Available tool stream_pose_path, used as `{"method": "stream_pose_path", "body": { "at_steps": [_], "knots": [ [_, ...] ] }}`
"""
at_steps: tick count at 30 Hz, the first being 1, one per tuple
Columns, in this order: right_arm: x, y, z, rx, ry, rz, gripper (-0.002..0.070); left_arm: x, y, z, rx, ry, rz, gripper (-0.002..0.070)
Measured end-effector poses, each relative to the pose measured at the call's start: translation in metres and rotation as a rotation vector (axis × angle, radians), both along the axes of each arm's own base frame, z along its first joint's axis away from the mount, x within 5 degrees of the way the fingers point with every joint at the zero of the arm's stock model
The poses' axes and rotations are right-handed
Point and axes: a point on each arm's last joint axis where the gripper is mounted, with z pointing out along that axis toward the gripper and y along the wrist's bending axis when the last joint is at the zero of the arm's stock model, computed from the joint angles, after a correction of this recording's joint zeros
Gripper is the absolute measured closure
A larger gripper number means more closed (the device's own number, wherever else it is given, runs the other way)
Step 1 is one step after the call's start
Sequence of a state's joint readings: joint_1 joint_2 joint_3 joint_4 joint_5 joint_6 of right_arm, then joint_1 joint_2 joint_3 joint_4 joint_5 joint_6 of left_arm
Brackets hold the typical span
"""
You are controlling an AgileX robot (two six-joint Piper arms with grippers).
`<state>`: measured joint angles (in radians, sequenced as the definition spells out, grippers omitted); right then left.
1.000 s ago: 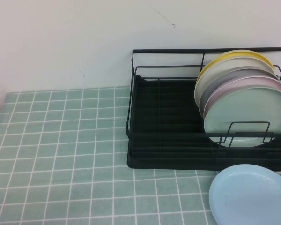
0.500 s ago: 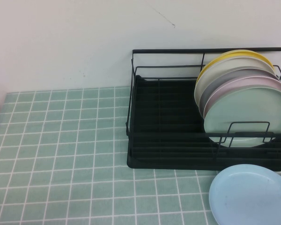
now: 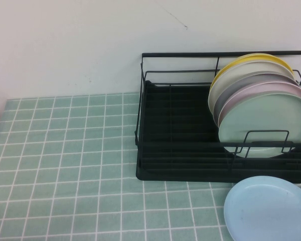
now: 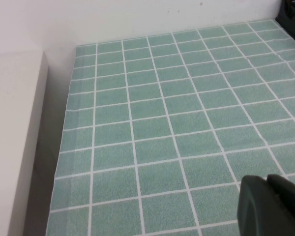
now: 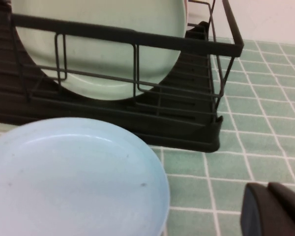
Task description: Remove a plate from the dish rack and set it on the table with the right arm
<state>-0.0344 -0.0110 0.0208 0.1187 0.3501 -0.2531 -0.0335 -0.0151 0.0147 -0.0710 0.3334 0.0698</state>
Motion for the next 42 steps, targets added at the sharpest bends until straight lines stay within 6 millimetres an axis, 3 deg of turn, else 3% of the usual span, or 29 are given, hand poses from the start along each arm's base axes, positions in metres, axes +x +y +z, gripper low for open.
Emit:
{"method": "stream_pose_path", "body": {
  "at_steps": [4, 7, 12, 17, 24, 27, 33, 37, 42],
  "knots": [
    [0.000, 0.002, 0.001, 0.054, -0.004, 0.004, 0.0678, 0.000, 0.000, 0.000, 0.000, 0.000, 0.000, 0.0678],
    [0.001, 0.006, 0.002, 0.199, -0.029, 0.008, 0.0678, 0.000, 0.000, 0.000, 0.000, 0.000, 0.000, 0.0678],
    [0.004, 0.007, 0.017, 0.471, -0.180, -0.031, 0.0678, 0.000, 0.000, 0.000, 0.000, 0.000, 0.000, 0.0678],
    [0.005, 0.002, 0.025, 0.573, -0.278, -0.077, 0.0678, 0.000, 0.000, 0.000, 0.000, 0.000, 0.000, 0.0678],
    [0.003, 0.014, 0.015, 0.651, -0.115, -0.001, 0.0678, 0.000, 0.000, 0.000, 0.000, 0.000, 0.000, 0.0678],
    [0.001, 0.019, 0.014, 0.653, -0.060, 0.041, 0.0678, 0.000, 0.000, 0.000, 0.000, 0.000, 0.000, 0.0678],
    [0.004, 0.029, 0.045, 0.573, 0.097, 0.148, 0.0678, 0.000, 0.000, 0.000, 0.000, 0.000, 0.000, 0.0678],
    [0.023, 0.034, 0.071, 0.453, 0.261, 0.237, 0.0678, 0.000, 0.000, 0.000, 0.000, 0.000, 0.000, 0.0678],
    [0.064, 0.035, 0.107, 0.287, 0.345, 0.340, 0.0678, 0.000, 0.000, 0.000, 0.000, 0.000, 0.000, 0.0678]
  ]
}}
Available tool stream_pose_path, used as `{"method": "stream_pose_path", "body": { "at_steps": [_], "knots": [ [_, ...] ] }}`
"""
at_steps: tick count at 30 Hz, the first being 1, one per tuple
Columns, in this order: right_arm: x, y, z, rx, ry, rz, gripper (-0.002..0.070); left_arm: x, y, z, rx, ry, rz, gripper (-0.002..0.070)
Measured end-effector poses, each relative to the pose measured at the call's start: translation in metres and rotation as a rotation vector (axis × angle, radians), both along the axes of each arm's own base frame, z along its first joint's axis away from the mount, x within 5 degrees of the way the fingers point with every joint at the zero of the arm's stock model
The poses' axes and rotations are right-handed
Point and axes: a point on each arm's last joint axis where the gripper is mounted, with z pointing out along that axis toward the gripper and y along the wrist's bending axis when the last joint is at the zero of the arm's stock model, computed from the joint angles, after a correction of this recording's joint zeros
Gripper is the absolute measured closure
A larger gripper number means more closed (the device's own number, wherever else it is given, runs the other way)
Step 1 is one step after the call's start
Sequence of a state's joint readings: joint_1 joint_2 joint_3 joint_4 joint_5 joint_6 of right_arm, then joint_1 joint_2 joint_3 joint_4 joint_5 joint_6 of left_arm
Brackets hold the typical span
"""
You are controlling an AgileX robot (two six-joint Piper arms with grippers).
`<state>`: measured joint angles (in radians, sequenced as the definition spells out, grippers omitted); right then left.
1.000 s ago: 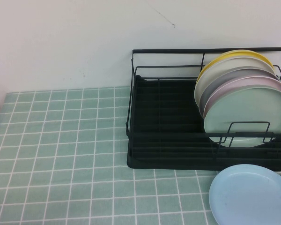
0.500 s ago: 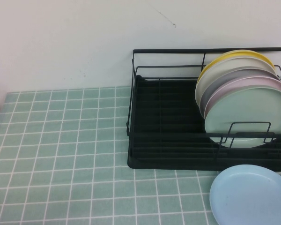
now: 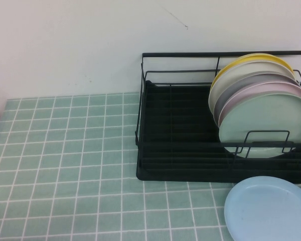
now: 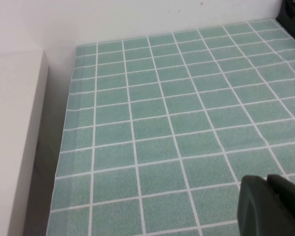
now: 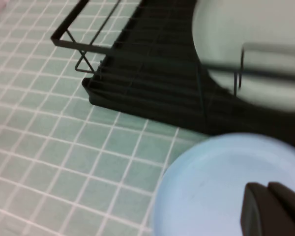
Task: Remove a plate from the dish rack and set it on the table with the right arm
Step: Grasp the plate from the shelf
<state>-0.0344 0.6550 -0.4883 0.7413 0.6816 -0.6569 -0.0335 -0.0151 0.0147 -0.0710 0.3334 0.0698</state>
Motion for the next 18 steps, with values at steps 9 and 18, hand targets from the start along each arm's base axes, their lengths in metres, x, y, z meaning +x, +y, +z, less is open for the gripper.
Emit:
{"method": "stream_pose_path", "body": {
  "at_steps": [9, 18],
  "knots": [
    [0.085, 0.000, 0.051, -0.279, -0.124, 0.274, 0.0621, 0.000, 0.000, 0.000, 0.000, 0.000, 0.000, 0.0678],
    [0.168, -0.004, 0.042, -0.557, -0.236, 0.550, 0.0326, 0.000, 0.000, 0.000, 0.000, 0.000, 0.000, 0.0678]
  ]
}}
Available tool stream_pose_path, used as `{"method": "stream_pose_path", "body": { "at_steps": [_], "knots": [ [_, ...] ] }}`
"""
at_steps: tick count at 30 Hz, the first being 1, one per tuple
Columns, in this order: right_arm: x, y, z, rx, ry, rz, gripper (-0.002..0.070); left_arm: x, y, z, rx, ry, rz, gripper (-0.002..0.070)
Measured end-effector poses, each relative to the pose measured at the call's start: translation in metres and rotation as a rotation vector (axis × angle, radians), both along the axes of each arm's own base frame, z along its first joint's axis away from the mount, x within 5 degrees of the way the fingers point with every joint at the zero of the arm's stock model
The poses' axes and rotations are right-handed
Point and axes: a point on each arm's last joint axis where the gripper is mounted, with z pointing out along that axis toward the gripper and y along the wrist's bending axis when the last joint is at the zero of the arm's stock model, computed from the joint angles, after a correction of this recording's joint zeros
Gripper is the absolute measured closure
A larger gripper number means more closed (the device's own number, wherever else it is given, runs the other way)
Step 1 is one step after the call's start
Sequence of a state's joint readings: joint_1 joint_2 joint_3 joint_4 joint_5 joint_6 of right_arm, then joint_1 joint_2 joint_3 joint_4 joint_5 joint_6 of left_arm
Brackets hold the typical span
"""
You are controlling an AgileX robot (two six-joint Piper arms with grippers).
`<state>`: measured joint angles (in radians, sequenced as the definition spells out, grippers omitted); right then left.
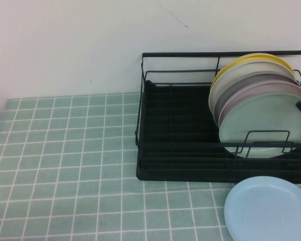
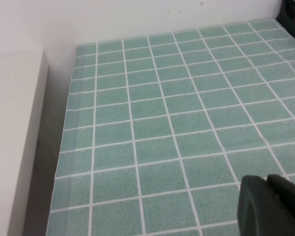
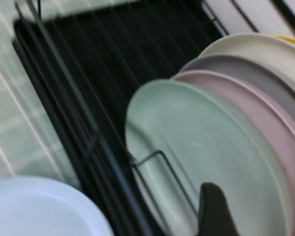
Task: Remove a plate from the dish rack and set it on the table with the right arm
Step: Grasp the plate from the shelf
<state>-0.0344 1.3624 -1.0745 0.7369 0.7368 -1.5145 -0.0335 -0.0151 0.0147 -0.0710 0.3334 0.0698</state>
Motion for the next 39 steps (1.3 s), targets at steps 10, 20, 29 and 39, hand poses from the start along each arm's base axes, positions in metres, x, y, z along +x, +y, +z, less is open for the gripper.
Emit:
{"method": "stream_pose_path", "body": {
  "at_steps": [10, 20, 29, 39],
  "knots": [
    [0.051, -0.004, -0.034, -0.147, -0.031, 0.137, 0.0299, 0.000, 0.000, 0.000, 0.000, 0.000, 0.000, 0.0678],
    [0.068, -0.006, -0.048, -0.197, -0.051, 0.162, 0.0304, 0.000, 0.000, 0.000, 0.000, 0.000, 0.000, 0.0678],
    [0.078, -0.008, -0.061, -0.227, -0.054, 0.160, 0.0313, 0.000, 0.000, 0.000, 0.000, 0.000, 0.000, 0.0678],
    [0.083, -0.005, -0.060, -0.191, -0.081, 0.116, 0.0533, 0.000, 0.000, 0.000, 0.000, 0.000, 0.000, 0.0678]
  ]
}}
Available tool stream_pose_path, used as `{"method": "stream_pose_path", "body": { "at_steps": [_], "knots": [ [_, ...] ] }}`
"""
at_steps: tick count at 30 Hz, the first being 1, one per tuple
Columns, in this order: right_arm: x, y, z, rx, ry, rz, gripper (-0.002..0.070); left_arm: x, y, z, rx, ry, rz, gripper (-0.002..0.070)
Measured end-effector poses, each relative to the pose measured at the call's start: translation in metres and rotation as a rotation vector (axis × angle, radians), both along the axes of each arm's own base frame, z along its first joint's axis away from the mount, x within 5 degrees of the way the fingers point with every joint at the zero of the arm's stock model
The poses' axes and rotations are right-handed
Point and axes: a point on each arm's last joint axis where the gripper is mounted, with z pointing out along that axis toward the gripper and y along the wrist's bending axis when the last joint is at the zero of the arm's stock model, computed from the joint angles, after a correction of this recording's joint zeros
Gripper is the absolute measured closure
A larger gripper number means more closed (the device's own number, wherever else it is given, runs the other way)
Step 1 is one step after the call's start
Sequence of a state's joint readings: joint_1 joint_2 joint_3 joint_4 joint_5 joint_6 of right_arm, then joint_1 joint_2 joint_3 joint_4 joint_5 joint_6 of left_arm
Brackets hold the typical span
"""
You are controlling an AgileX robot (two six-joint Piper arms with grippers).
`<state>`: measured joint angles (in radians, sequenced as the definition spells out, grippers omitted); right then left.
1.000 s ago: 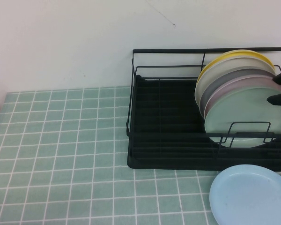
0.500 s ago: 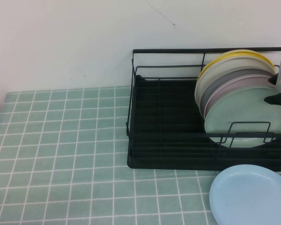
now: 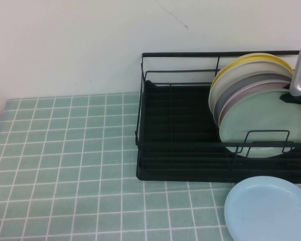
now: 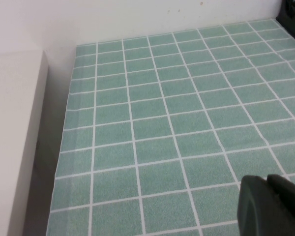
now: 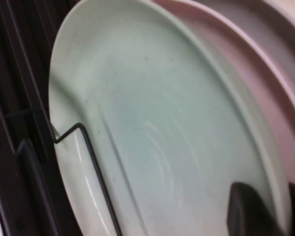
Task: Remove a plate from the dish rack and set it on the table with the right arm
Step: Grasp the plate from the shelf, then place the plate from the table
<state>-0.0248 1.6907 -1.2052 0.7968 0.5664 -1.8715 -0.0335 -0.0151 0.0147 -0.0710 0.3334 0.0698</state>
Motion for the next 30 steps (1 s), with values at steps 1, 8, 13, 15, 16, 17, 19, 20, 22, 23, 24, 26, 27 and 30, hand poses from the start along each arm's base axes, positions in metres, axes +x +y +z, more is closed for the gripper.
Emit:
{"method": "stream_pose_path", "body": {
  "at_steps": [1, 8, 13, 15, 16, 17, 19, 20, 22, 23, 24, 26, 27, 30],
  "knots": [
    [0.000, 0.000, 0.000, 0.000, 0.000, 0.000, 0.0558, 0.000, 0.000, 0.000, 0.000, 0.000, 0.000, 0.0678],
    [-0.008, 0.001, 0.014, 0.015, -0.015, 0.004, 0.0589, 0.000, 0.000, 0.000, 0.000, 0.000, 0.000, 0.0678],
    [-0.031, -0.002, 0.054, 0.047, -0.049, -0.099, 0.0589, 0.000, 0.000, 0.000, 0.000, 0.000, 0.000, 0.0678],
    [-0.042, -0.004, 0.068, 0.046, -0.063, -0.140, 0.0589, 0.000, 0.000, 0.000, 0.000, 0.000, 0.000, 0.0678],
    [-0.050, -0.006, 0.080, 0.055, -0.075, -0.179, 0.0590, 0.000, 0.000, 0.000, 0.000, 0.000, 0.000, 0.0678],
    [-0.059, -0.007, 0.088, 0.071, -0.068, -0.207, 0.0592, 0.000, 0.000, 0.000, 0.000, 0.000, 0.000, 0.0678],
    [-0.076, -0.007, 0.102, 0.104, -0.045, -0.260, 0.0592, 0.000, 0.000, 0.000, 0.000, 0.000, 0.000, 0.0678],
    [-0.085, -0.008, 0.109, 0.136, -0.030, -0.297, 0.0592, 0.000, 0.000, 0.000, 0.000, 0.000, 0.000, 0.0678],
    [-0.105, -0.008, 0.123, 0.210, 0.005, -0.375, 0.0592, 0.000, 0.000, 0.000, 0.000, 0.000, 0.000, 0.0678],
    [-0.116, -0.008, 0.128, 0.241, 0.033, -0.412, 0.0592, 0.000, 0.000, 0.000, 0.000, 0.000, 0.000, 0.0678],
    [-0.125, -0.008, 0.131, 0.260, 0.066, -0.441, 0.0592, 0.000, 0.000, 0.000, 0.000, 0.000, 0.000, 0.0678],
    [-0.146, -0.009, 0.134, 0.309, 0.144, -0.541, 0.0592, 0.000, 0.000, 0.000, 0.000, 0.000, 0.000, 0.0678],
    [-0.156, -0.011, 0.132, 0.333, 0.189, -0.602, 0.0592, 0.000, 0.000, 0.000, 0.000, 0.000, 0.000, 0.0678],
    [-0.181, -0.014, 0.120, 0.381, 0.296, -0.763, 0.0593, 0.000, 0.000, 0.000, 0.000, 0.000, 0.000, 0.0678]
  ]
}}
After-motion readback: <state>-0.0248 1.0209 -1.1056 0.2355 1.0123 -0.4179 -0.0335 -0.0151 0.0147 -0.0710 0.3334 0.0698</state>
